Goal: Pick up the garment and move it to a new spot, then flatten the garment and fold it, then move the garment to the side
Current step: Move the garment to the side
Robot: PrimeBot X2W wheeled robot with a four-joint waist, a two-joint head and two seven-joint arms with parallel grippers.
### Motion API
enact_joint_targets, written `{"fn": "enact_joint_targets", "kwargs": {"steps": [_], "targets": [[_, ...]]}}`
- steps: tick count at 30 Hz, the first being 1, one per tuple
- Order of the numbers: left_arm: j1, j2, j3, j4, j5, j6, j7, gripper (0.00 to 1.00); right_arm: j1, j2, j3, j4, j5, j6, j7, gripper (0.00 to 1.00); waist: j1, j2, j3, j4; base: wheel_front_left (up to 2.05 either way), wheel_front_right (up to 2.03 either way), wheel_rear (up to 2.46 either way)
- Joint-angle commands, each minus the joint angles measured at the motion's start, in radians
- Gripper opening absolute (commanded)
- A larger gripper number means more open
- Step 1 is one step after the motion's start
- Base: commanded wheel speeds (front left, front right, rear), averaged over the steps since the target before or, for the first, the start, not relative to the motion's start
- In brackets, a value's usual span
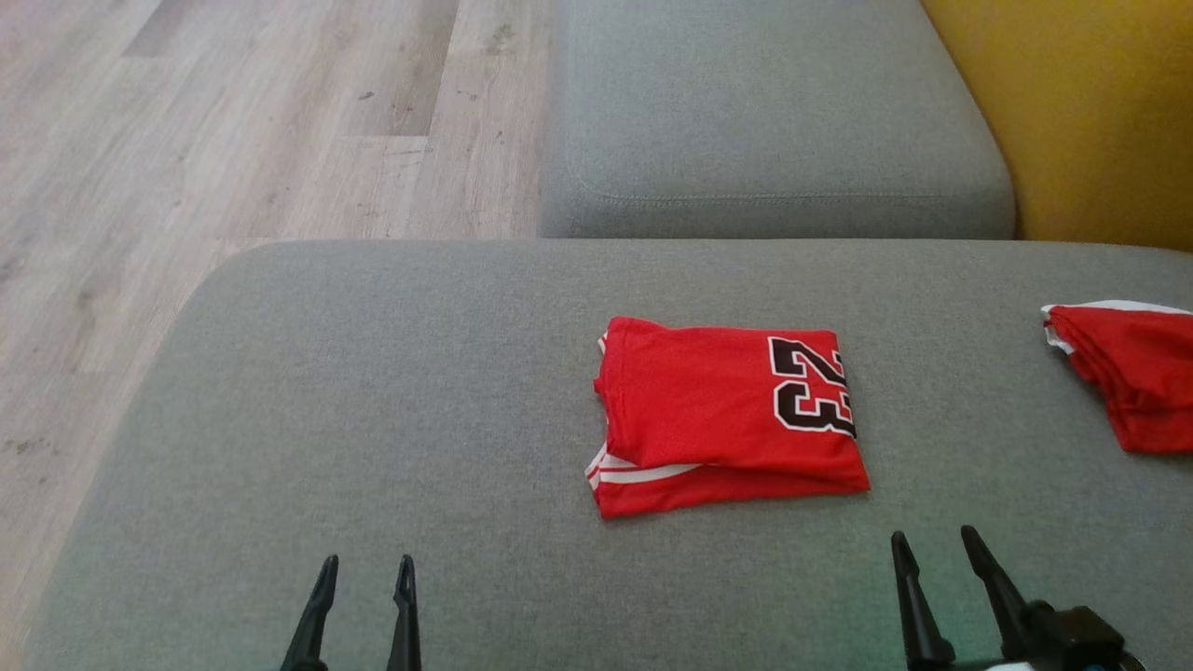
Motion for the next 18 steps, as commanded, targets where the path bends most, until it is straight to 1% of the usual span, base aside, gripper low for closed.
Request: {"fn": "enact_joint_targets", "kwargs": {"steps": [1, 5, 8, 13, 18], "targets": [[-0.039, -0.012, 0.043, -0.025, 0.007, -0.004, -0.008, 1.0, -0.037, -0.01, 0.014, -0.024, 0.012, 0.007, -0.012, 1.0, 0.0, 0.0, 0.005, 0.003, 0.0, 0.0, 0.0], [-0.052, -0.014, 0.042, -0.029, 0.0, -0.015, -0.008, 1.0, -0.072, -0.008, 0.017, 0.029, 0.036, 0.007, -0.012, 1.0, 0.0, 0.0, 0.029, 0.014, 0.0, 0.0, 0.0], [-0.058, -0.015, 0.038, -0.037, 0.003, -0.021, -0.008, 1.0, -0.143, -0.007, 0.015, 0.102, 0.073, 0.007, -0.012, 1.0, 0.0, 0.0, 0.058, 0.023, 0.0, 0.0, 0.0], [-0.079, -0.017, 0.018, -0.046, 0.006, -0.026, -0.008, 1.0, -0.339, -0.03, 0.016, 0.319, 0.174, 0.007, -0.008, 1.0, 0.0, 0.0, 0.117, 0.044, 0.0, 0.0, 0.0], [-0.119, -0.017, -0.028, -0.054, 0.003, -0.025, -0.008, 1.0, -0.552, -0.094, 0.024, 0.512, 0.261, 0.007, 0.081, 1.0, 0.0, 0.0, 0.183, 0.084, 0.0, 0.0, 0.0]]}}
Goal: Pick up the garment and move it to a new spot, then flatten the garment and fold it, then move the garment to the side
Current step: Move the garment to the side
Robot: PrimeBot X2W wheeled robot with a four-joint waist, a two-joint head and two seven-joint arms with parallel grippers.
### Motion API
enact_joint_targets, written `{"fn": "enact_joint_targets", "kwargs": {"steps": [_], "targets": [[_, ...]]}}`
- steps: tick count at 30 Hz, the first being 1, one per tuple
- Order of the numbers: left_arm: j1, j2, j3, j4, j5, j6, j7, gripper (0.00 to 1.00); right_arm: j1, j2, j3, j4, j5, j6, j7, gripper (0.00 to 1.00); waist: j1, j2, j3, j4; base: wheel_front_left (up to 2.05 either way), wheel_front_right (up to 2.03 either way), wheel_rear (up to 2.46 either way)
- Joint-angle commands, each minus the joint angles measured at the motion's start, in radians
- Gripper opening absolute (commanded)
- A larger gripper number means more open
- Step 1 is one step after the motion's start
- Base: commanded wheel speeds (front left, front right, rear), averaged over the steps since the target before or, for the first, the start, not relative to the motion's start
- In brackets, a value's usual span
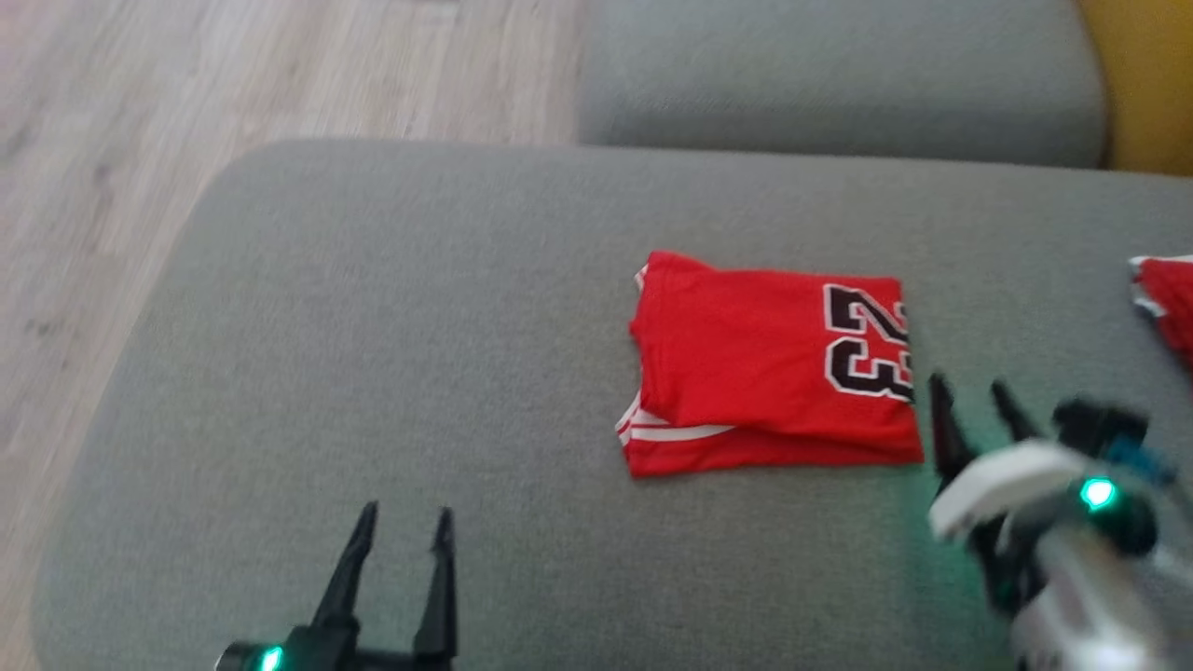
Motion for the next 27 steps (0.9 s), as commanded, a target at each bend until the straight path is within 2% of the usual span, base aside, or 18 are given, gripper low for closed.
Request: {"fn": "enact_joint_targets", "kwargs": {"steps": [1, 6, 11, 12, 13, 20, 24, 27], "targets": [[-0.062, -0.008, 0.011, -0.038, 0.001, 0.002, -0.008, 1.0, -0.067, -0.024, 0.028, 0.002, 0.018, 0.007, 0.014, 1.0, -0.0002, 0.0, 0.044, 0.032, 0.0, 0.0, 0.0], [-0.107, -0.008, -0.028, -0.039, -0.009, 0.017, -0.008, 1.0, -0.183, -0.072, 0.071, 0.128, 0.087, 0.007, 0.091, 1.0, -0.0002, 0.0, 0.094, 0.069, 0.0, 0.0, 0.0], [-0.129, -0.008, -0.047, -0.032, -0.018, 0.031, -0.008, 1.0, -0.215, -0.086, 0.127, 0.183, 0.143, 0.007, 0.121, 0.98, -0.0002, 0.0, 0.12, 0.084, 0.0, 0.0, 0.0], [-0.133, -0.008, -0.05, -0.029, -0.019, 0.035, -0.008, 1.0, -0.219, -0.088, 0.141, 0.193, 0.155, 0.007, 0.121, 0.41, -0.0002, 0.0, 0.125, 0.085, 0.0, 0.0, 0.0], [-0.136, -0.008, -0.053, -0.027, -0.019, 0.038, -0.008, 1.0, -0.222, -0.091, 0.155, 0.202, 0.165, 0.007, 0.12, 0.0, -0.0002, 0.0, 0.13, 0.085, 0.0, 0.0, 0.0], [-0.152, -0.008, -0.054, -0.025, -0.017, 0.047, -0.008, 1.0, -0.269, -0.139, 0.234, 0.232, 0.199, 0.007, 0.062, 0.0, -0.0002, 0.0, 0.164, 0.038, 0.0, 0.0, 0.0], [-0.175, -0.008, -0.054, -0.028, -0.012, 0.044, -0.008, 1.0, -0.321, -0.214, 0.292, 0.232, 0.183, 0.007, 0.05, 0.0, -0.0002, 0.0, 0.202, -0.013, 0.0, 0.0, 0.0], [-0.201, -0.008, -0.056, -0.033, -0.012, 0.045, -0.008, 1.0, -0.368, -0.296, 0.337, 0.225, 0.16, 0.007, 0.046, 0.0, -0.0002, 0.0, 0.237, -0.049, 0.0, 0.0, 0.0]]}}
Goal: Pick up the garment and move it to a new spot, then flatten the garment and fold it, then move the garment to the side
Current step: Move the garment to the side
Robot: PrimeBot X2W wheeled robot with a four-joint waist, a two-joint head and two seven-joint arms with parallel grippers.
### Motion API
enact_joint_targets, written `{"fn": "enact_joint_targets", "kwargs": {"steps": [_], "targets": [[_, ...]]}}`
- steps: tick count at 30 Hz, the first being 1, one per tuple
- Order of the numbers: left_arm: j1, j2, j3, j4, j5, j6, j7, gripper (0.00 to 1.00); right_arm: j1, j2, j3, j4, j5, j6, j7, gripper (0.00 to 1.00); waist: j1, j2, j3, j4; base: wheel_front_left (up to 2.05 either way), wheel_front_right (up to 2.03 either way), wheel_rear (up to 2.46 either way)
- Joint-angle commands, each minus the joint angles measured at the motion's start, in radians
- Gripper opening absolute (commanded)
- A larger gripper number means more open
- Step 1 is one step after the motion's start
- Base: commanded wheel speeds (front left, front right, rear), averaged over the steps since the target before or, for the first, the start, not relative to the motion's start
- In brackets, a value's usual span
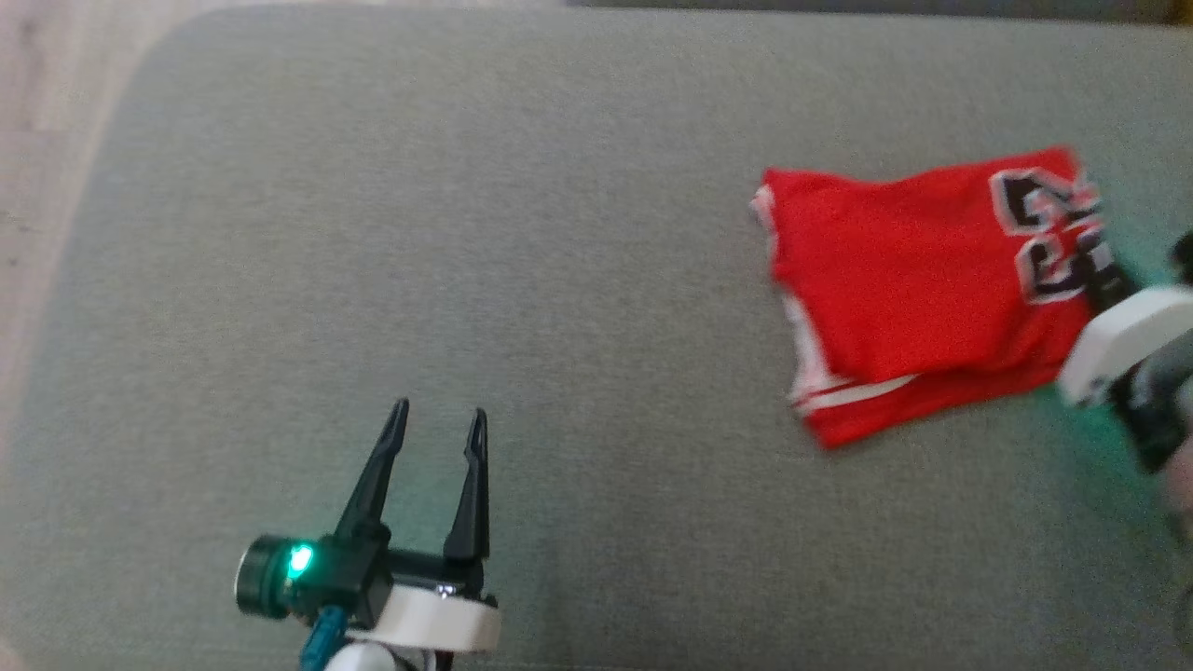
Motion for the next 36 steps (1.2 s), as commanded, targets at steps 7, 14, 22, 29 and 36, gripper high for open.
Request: {"fn": "enact_joint_targets", "kwargs": {"steps": [7, 14, 22, 29, 36], "targets": [[-0.114, -0.005, 0.013, -0.029, 0.006, 0.001, -0.008, 1.0, -0.159, -0.244, 0.057, -0.052, -0.039, 0.007, -0.029, 0.0, -0.0001, 0.0, 0.113, -0.103, 0.0, 0.0, 0.0], [-0.159, -0.005, -0.005, -0.033, -0.024, 0.004, -0.008, 1.0, -0.227, -0.42, 0.043, -0.052, -0.051, 0.007, -0.021, 0.0, -0.0001, 0.0, 0.16, -0.119, 0.0, 0.0, 0.0], [-0.188, -0.005, 0.008, -0.049, -0.016, 0.029, -0.008, 1.0, -0.244, -0.451, -0.012, -0.015, -0.094, 0.007, -0.068, 1.0, -0.0001, 0.0, 0.148, -0.106, 0.0, 0.0, 0.0], [-0.144, -0.005, 0.042, -0.023, -0.052, 0.057, -0.008, 1.0, -0.12, -0.277, -0.053, -0.018, -0.121, 0.007, -0.14, 1.0, -0.0001, 0.0, 0.011, -0.086, 0.0, 0.0, 0.0], [-0.043, -0.005, 0.064, 0.027, -0.093, 0.04, -0.008, 1.0, 0.195, 0.0, -0.155, -0.272, -0.161, 0.007, -0.155, 1.0, -0.0001, 0.0, -0.181, -0.084, 0.0, 0.0, 0.0]]}}
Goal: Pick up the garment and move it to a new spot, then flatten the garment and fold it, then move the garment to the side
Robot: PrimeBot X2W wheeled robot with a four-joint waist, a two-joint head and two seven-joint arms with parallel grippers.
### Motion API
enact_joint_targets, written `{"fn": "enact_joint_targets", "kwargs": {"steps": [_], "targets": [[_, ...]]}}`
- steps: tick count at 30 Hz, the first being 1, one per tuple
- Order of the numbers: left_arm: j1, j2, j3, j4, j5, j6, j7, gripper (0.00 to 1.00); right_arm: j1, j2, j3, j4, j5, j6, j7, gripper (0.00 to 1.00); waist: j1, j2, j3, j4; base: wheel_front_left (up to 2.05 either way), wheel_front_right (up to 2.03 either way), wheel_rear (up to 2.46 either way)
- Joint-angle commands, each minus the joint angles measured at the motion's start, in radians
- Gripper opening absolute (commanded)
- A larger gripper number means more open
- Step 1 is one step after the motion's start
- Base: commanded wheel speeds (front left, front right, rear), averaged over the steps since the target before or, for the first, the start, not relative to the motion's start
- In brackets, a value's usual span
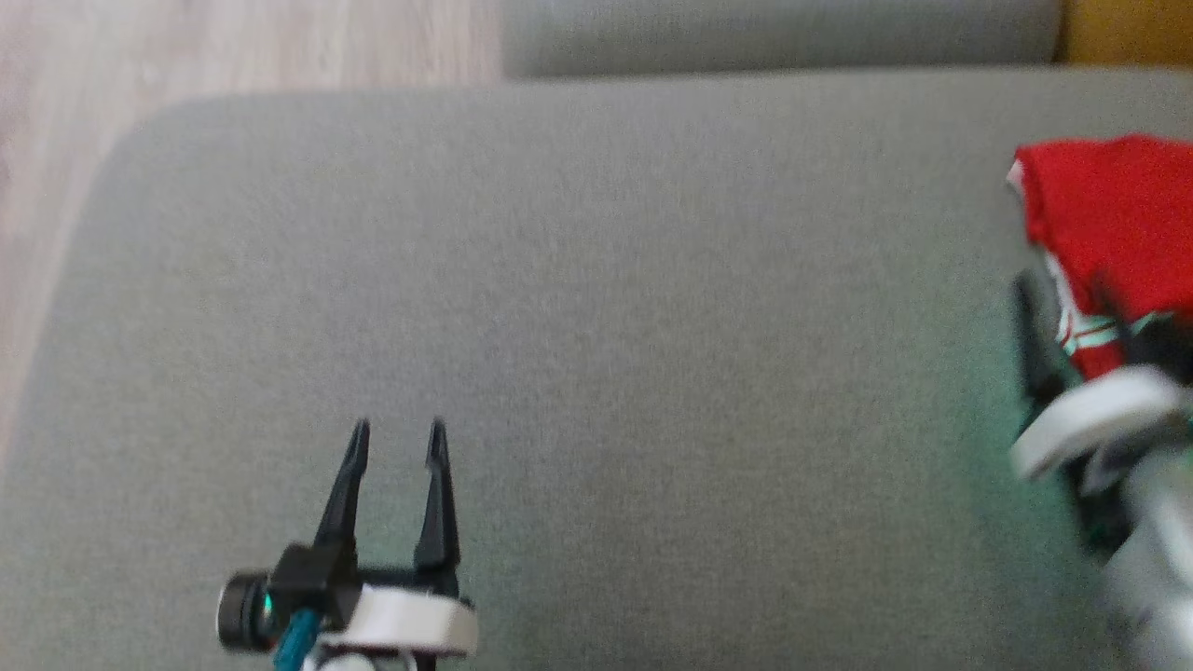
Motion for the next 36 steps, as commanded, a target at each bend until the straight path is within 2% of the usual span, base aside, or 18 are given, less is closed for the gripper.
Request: {"fn": "enact_joint_targets", "kwargs": {"steps": [1, 6, 11, 17, 27, 28, 29, 31, 36], "targets": [[0.005, -0.001, 0.039, -0.02, -0.011, -0.003, -0.005, 1.0, 0.081, 0.026, -0.008, -0.09, -0.016, 0.007, -0.013, 1.0, 0.0003, 0.0, -0.122, 0.005, 0.0, 0.0, 0.0], [0.055, -0.001, 0.061, -0.008, -0.014, 0.003, -0.005, 1.0, 0.316, 0.171, -0.035, -0.336, -0.094, 0.007, -0.014, 1.0, 0.0003, 0.0, -0.191, 0.01, 0.0, 0.0, 0.0], [0.101, -0.001, 0.079, -0.013, 0.043, 0.015, -0.005, 1.0, 0.48, 0.269, -0.059, -0.465, -0.183, 0.007, -0.014, 1.0, 0.0003, 0.0, -0.239, 0.017, 0.0, 0.0, 0.0], [0.147, -0.001, 0.09, -0.019, 0.08, 0.006, -0.005, 1.0, 0.558, 0.311, -0.066, -0.529, -0.25, 0.007, -0.014, 1.0, 0.0003, 0.0, -0.264, 0.015, 0.0, 0.0, 0.0], [0.159, -0.001, 0.095, 0.009, 0.114, 0.002, -0.005, 1.0, 0.588, 0.334, -0.078, -0.544, -0.274, 0.007, -0.014, 1.0, 0.0003, 0.0, -0.282, 0.009, 0.0, 0.0, 0.0], [0.159, -0.001, 0.095, 0.01, 0.123, 0.004, -0.005, 0.0, 0.589, 0.334, -0.077, -0.544, -0.274, 0.007, -0.014, 0.0, 0.0003, 0.0, -0.283, 0.009, 0.0, 0.0, 0.0], [0.196, 0.001, 0.063, 0.043, 0.116, 0.0, 0.0, 0.0, 0.62, 0.34, -0.096, -0.507, -0.267, 0.0, 0.0, 0.0, 0.0003, 0.0, -0.283, 0.009, 0.0, 0.0, 0.0], [0.205, 0.001, 0.062, 0.081, 0.116, 0.001, 0.0, 0.0, 0.631, 0.342, -0.093, -0.473, -0.268, 0.0, 0.002, 0.0, 0.0003, 0.0, -0.283, 0.009, 0.0, 0.0, 0.0], [0.2, 0.001, 0.071, 0.084, 0.072, -0.006, 0.011, 0.0, 0.628, 0.342, -0.098, -0.471, -0.224, 0.0, 0.01, 0.0, 0.0003, 0.0, -0.279, 0.008, 0.0, 0.0, 0.0]]}}
